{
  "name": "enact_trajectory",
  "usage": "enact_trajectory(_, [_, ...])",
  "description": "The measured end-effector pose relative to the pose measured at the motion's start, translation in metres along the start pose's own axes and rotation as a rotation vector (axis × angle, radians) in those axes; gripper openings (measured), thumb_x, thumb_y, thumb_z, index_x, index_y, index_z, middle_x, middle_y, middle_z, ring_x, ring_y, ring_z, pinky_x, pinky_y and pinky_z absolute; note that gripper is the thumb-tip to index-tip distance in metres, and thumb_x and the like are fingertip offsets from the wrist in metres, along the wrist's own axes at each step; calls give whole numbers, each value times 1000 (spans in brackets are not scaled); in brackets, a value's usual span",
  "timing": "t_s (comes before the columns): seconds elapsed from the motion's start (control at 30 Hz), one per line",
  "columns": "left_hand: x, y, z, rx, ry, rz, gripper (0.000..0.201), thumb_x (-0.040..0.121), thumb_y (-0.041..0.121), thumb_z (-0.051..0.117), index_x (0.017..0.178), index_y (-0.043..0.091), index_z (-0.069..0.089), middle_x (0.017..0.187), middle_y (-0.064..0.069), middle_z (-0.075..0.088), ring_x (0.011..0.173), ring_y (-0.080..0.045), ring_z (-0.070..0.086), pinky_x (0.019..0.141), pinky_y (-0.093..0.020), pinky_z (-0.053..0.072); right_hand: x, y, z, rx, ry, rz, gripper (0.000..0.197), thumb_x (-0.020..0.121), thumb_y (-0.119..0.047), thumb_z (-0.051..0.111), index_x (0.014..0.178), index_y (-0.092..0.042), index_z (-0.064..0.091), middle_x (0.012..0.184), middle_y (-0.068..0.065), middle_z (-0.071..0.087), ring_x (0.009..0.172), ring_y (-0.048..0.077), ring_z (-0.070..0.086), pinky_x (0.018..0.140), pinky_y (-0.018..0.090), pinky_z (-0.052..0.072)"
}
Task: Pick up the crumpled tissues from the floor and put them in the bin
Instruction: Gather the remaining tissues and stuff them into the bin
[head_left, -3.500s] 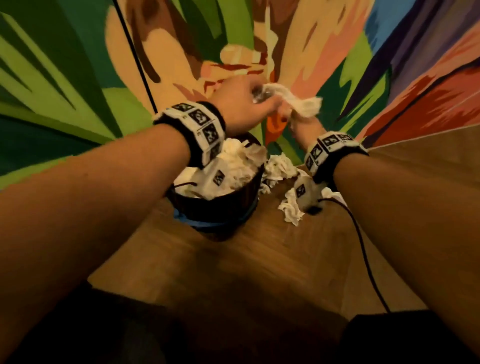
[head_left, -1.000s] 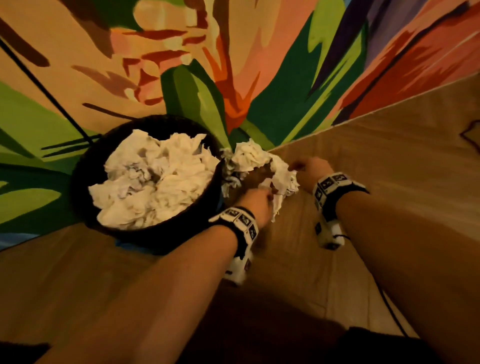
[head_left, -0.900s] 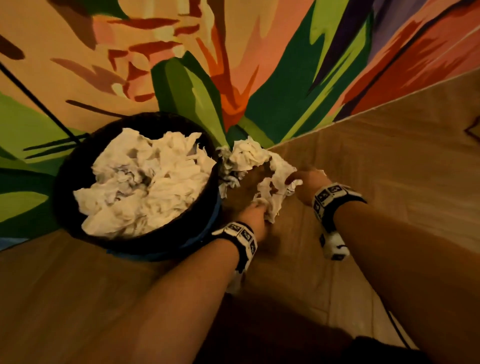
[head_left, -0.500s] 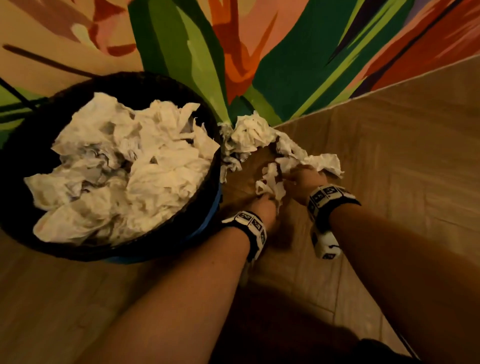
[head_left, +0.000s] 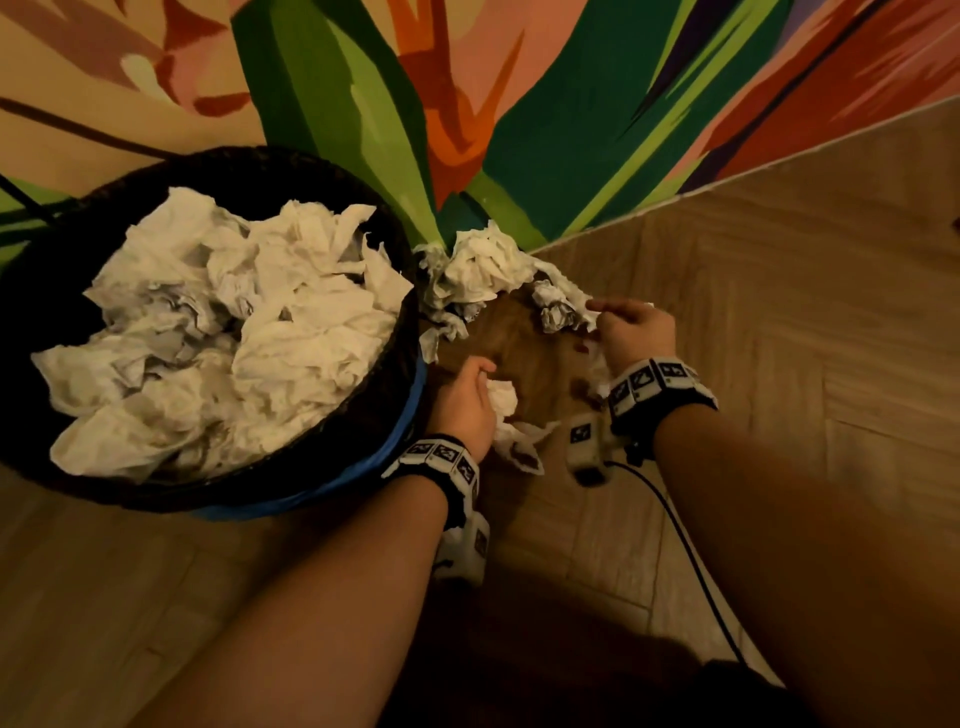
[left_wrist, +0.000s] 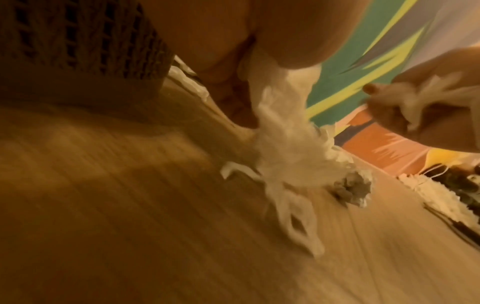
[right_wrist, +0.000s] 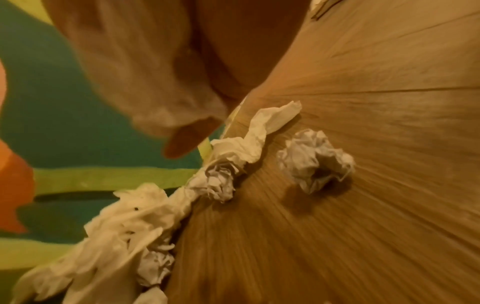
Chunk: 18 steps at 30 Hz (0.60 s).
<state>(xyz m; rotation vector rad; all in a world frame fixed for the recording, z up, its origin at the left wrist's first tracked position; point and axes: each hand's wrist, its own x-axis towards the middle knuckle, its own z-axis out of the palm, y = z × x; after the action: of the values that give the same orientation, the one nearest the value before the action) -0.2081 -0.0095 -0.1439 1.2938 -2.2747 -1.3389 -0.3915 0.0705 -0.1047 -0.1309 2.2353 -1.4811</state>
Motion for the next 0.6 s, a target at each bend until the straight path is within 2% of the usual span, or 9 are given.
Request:
enact_trajectory(0.03, [0, 1, 0, -5, 0, -5, 24, 104, 27, 31, 114, 30, 53, 95, -4, 59, 76, -15, 56, 56, -25, 39, 0, -2, 0, 21, 18, 8, 33, 87, -11, 52, 78, -32, 76, 70, 8, 71, 59, 27, 68, 55, 46, 60])
enact_trajectory(0.1, [0, 3, 0, -25, 20, 8, 25, 104, 27, 31, 109, 31, 55, 95, -1, 59, 75, -10, 54, 55, -21, 37, 2, -1, -2, -4, 58, -12, 37, 87, -9, 46, 80, -31, 75, 63, 8, 65, 50, 22, 57, 48, 33, 53])
enact_trajectory(0.2, [1, 6, 1, -19, 64, 70, 26, 103, 35, 37, 90, 24, 58, 83, 2, 58, 74, -16, 57, 58, -22, 36, 4, 7, -12, -189, 83, -64, 38, 90, -9, 44, 78, -30, 73, 78, 3, 71, 53, 16, 55, 47, 23, 44])
enact_trajectory(0.27, [3, 4, 4, 24, 95, 95, 37, 99, 43, 45, 73, 18, 51, 75, 6, 50, 73, -16, 53, 60, -24, 32, 6, 15, -22, -343, 58, -72, 35, 92, -13, 44, 78, -30, 71, 90, 0, 71, 65, 15, 62, 56, 24, 51])
enact_trajectory(0.33, [4, 1, 7, 33, 53, 86, 42, 91, 49, 58, 68, 15, 48, 81, 5, 46, 71, -11, 49, 63, -26, 35, 9, 26, -30, -522, 11, -83, 27, 94, -23, 45, 97, -25, 72, 106, 6, 68, 86, 24, 66, 76, 36, 56])
enact_trajectory(0.4, [0, -4, 11, 101, -94, 89, 37, 82, 50, 68, 74, 18, 51, 93, 5, 43, 76, -9, 49, 65, -25, 39, 10, 38, -32, -735, -93, -107, 34, 94, -38, 48, 123, -26, 62, 131, 10, 53, 107, 29, 60, 92, 43, 52])
enact_trajectory(0.47, [-8, -10, 18, 181, -285, 100, 33, 77, 46, 76, 91, 24, 55, 109, 5, 40, 91, -14, 52, 73, -24, 40, 9, 49, -29, -869, -236, -104, 49, 92, -49, 53, 139, -35, 47, 149, 5, 32, 123, 29, 51, 99, 43, 47])
enact_trajectory(0.53, [-14, -18, 24, 351, -481, 111, 53, 74, 43, 79, 117, 31, 52, 130, -1, 34, 112, -25, 48, 87, -29, 41, 8, 57, -25, -916, -350, -107, 57, 90, -51, 56, 143, -43, 36, 154, -1, 23, 129, 29, 46, 100, 45, 48])
enact_trajectory(0.6, [-16, -25, 27, 569, -582, 158, 62, 78, 46, 74, 131, 33, 43, 136, -4, 32, 123, -31, 38, 98, -40, 41, 6, 63, -20, -956, -412, -121, 60, 87, -51, 59, 141, -44, 35, 152, -3, 23, 129, 28, 45, 99, 46, 49])
